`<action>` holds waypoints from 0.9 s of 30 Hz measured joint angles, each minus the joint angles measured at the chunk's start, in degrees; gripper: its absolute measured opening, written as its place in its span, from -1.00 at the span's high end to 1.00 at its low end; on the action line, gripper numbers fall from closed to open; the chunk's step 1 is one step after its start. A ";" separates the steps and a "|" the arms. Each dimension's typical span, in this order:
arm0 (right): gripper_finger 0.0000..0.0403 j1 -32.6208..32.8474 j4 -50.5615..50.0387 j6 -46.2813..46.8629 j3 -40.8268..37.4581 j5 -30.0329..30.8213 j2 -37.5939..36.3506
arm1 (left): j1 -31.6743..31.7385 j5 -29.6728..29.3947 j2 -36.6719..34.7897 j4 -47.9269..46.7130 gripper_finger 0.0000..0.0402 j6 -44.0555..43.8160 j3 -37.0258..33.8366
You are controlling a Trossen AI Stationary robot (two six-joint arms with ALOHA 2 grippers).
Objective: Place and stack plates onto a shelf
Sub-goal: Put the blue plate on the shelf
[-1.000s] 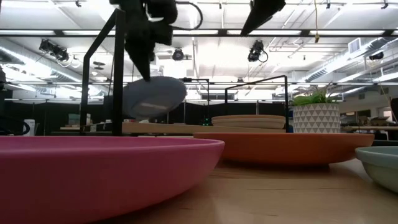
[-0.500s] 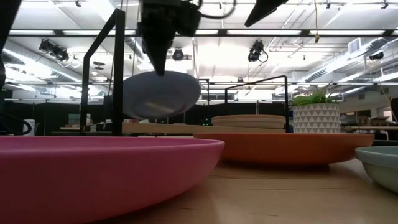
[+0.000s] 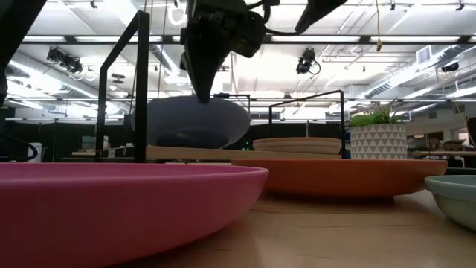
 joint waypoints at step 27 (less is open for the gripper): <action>0.42 0.09 0.00 0.84 0.00 -0.66 0.00 | -4.41 -1.71 2.05 3.87 0.63 1.62 0.00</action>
